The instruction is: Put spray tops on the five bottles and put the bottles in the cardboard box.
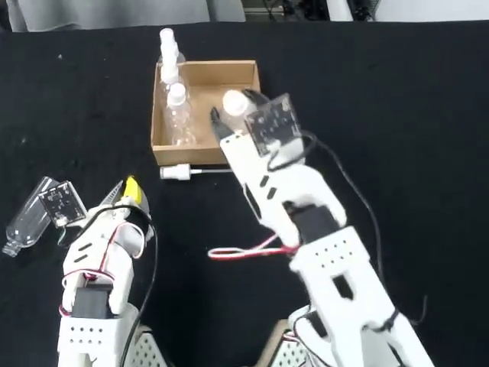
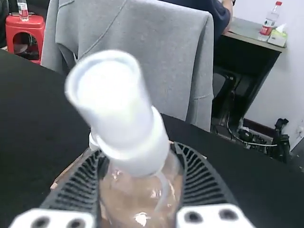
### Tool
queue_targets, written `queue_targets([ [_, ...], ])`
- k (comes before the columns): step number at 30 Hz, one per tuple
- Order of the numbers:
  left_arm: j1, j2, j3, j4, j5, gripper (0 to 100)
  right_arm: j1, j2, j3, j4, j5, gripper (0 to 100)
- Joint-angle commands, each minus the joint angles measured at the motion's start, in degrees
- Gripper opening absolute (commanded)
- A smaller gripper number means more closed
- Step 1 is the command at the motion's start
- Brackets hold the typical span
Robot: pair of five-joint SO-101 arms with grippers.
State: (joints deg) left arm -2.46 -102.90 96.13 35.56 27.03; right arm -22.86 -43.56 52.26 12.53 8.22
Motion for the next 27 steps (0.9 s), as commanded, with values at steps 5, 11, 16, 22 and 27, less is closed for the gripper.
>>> queue_targets([
  [5,-0.66,-0.53,1.36,0.09,0.09,4,5.80,8.13,-11.30,-1.85,-5.01,5.6],
  [11,-0.66,-0.53,1.36,0.09,0.09,4,6.42,15.69,-16.92,-1.85,-10.02,5.7],
  [16,-0.66,-0.53,1.36,0.09,0.09,4,6.95,21.41,-20.88,-1.85,-10.37,5.7],
  [22,-0.66,-0.53,1.36,0.00,0.09,4,6.95,27.47,-24.48,-1.85,-10.37,5.7],
  [27,-0.66,-0.53,1.36,0.00,0.09,4,7.03,31.78,-27.82,-1.85,-10.37,5.7],
])
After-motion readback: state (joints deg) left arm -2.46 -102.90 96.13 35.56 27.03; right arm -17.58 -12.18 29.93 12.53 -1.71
